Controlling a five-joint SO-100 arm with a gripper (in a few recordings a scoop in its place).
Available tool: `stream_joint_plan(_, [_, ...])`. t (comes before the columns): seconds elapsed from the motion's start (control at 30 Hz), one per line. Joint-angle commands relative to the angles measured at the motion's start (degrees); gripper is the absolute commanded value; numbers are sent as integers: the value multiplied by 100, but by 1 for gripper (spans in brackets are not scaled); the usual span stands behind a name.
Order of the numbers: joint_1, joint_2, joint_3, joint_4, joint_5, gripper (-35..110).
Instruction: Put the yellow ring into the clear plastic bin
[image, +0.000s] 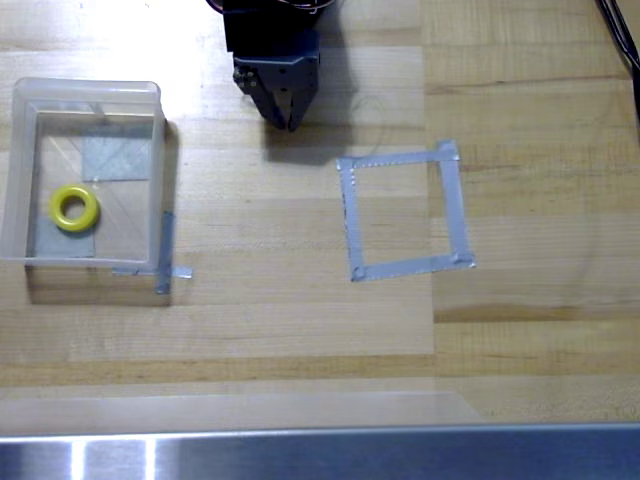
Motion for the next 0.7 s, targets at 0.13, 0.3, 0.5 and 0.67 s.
stream_joint_plan(0.13, [-53,18,-62,18,26,0])
stream_joint_plan(0.3, [-53,35,-62,18,26,0])
stream_joint_plan(0.5, [-53,35,-62,18,26,0])
stream_joint_plan(0.67, [-35,26,-62,18,26,0])
